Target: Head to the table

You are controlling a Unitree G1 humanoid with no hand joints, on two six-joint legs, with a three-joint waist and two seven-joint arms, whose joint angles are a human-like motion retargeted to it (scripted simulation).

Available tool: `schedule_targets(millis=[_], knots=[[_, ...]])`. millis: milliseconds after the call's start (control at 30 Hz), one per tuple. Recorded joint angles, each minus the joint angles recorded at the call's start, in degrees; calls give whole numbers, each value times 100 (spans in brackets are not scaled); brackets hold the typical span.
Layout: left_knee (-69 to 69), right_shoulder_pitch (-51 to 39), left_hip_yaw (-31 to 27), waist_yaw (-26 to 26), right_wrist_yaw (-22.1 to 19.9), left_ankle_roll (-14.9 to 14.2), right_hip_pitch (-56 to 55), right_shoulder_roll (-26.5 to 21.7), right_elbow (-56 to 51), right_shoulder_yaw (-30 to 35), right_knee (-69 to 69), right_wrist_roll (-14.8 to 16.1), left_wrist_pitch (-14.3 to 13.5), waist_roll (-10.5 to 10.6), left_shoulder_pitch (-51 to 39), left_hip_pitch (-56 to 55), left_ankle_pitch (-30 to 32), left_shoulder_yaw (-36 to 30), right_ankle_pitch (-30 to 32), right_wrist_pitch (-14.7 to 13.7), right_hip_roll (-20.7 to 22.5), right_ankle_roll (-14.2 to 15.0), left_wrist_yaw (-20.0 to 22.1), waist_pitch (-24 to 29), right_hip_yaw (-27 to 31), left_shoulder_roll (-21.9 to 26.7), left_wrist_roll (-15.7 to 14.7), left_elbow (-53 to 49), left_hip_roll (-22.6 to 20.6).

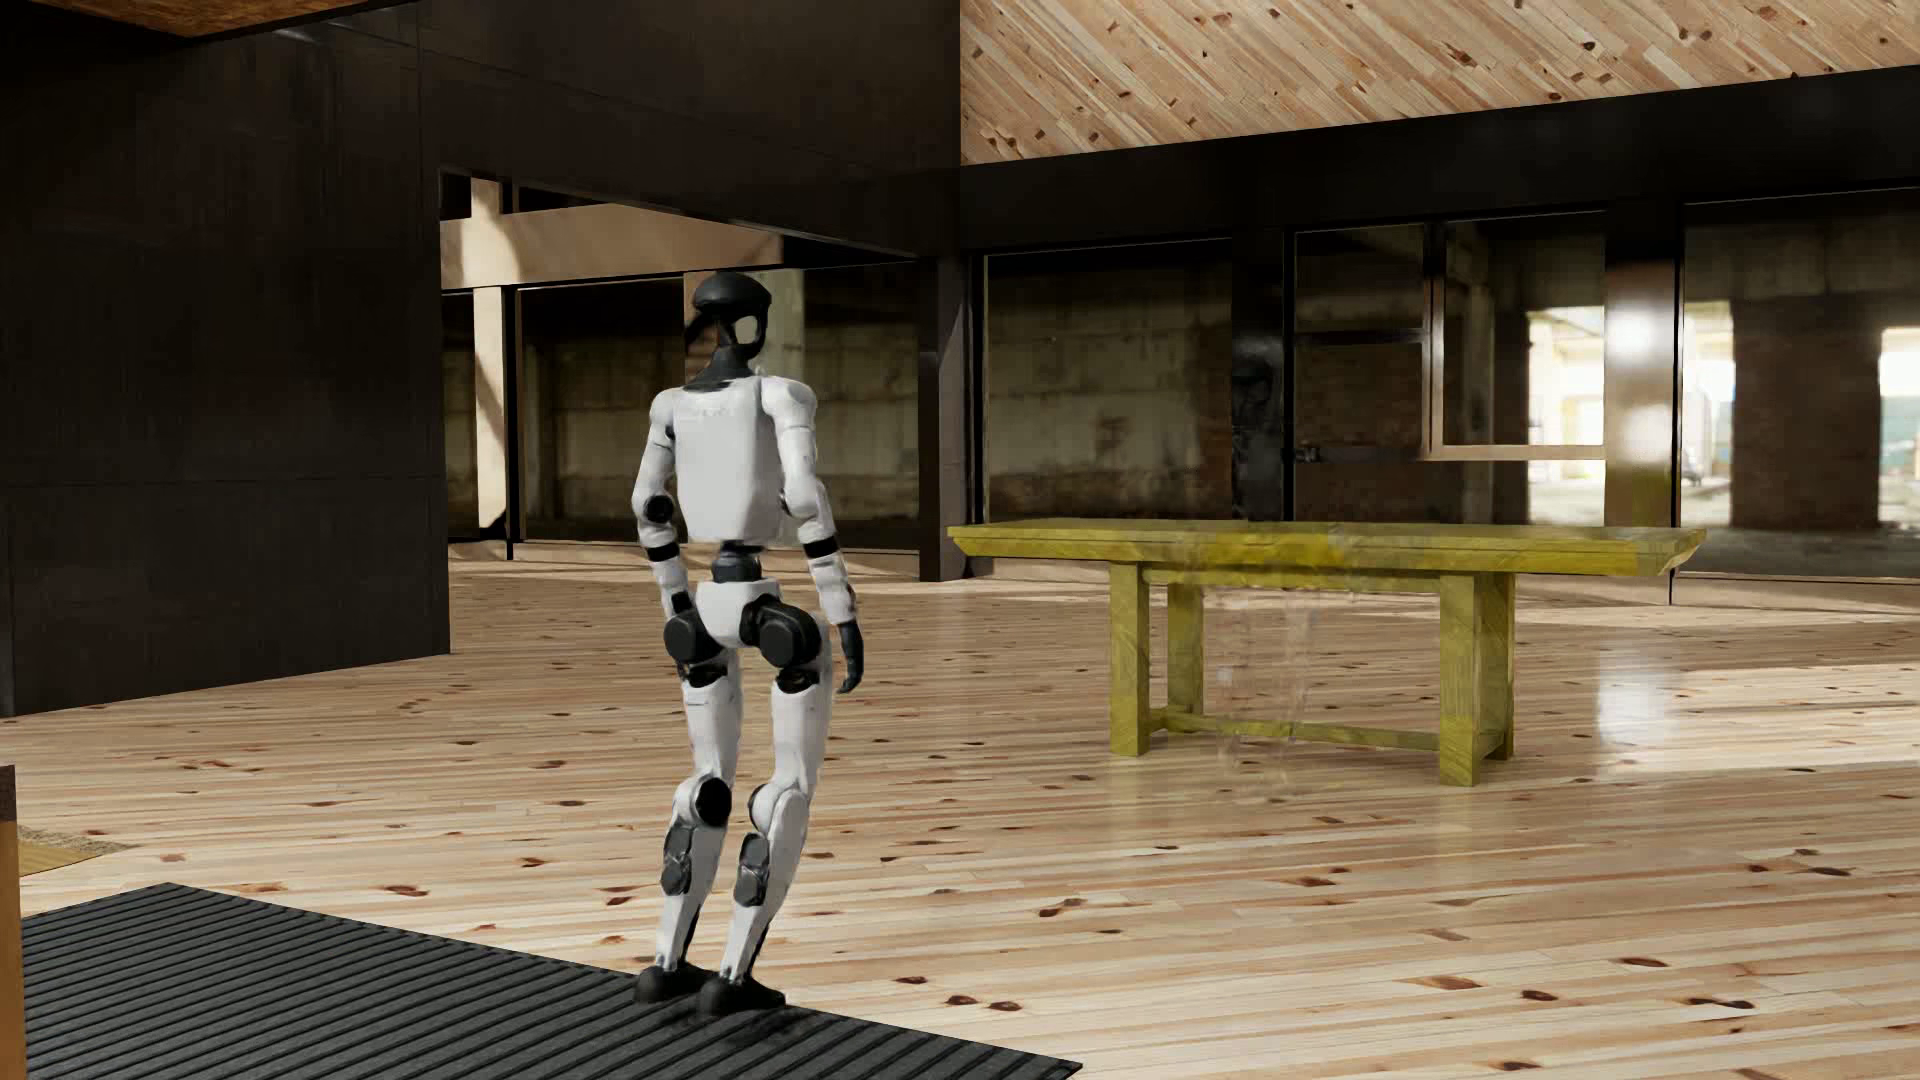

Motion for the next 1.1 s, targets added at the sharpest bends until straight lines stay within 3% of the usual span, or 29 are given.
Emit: schedule_targets(millis=[400,467,600,667,733,867,933,1033,1100], knots=[[-98,232,0,34,0,0,-169,-56,-158,-166,210,0,0,-60,276,-85,-157,-72,-377,0,-60,0,0,-51,0,48,0,138,-135],[-48,305,0,-48,0,0,-479,-91,-212,-243,764,0,0,-60,320,-68,-118,-153,-249,0,-63,0,0,13,0,59,0,249,-200],[94,402,0,-316,0,0,-1995,-127,-123,-363,3571,0,0,-56,358,156,-234,-183,979,0,-161,0,0,308,0,88,0,214,-255],[114,570,0,-555,0,0,-2744,-92,-75,-405,4502,0,0,-94,328,287,-323,-116,689,0,-224,0,0,418,0,147,0,155,-256],[118,805,0,-772,0,0,-3103,-55,88,-363,3948,0,0,-52,228,407,-342,-5,493,0,-258,0,0,482,0,168,0,142,-178],[103,1147,0,-812,0,0,-3070,34,649,228,1051,0,0,-38,80,677,-333,208,544,0,-224,0,0,487,0,234,0,-193,-136],[119,1241,0,-810,0,0,-2984,102,868,488,264,0,0,-50,71,826,-336,331,436,0,-336,0,0,458,0,255,0,-453,-89],[190,1180,0,-682,0,0,-3079,124,972,546,642,0,0,213,206,1077,-21,665,1435,0,-337,0,0,447,0,100,0,-696,171],[443,948,0,-458,0,0,-3060,63,914,438,1059,0,0,476,475,1184,710,676,1500,0,-99,0,0,391,0,-24,0,-591,295]])
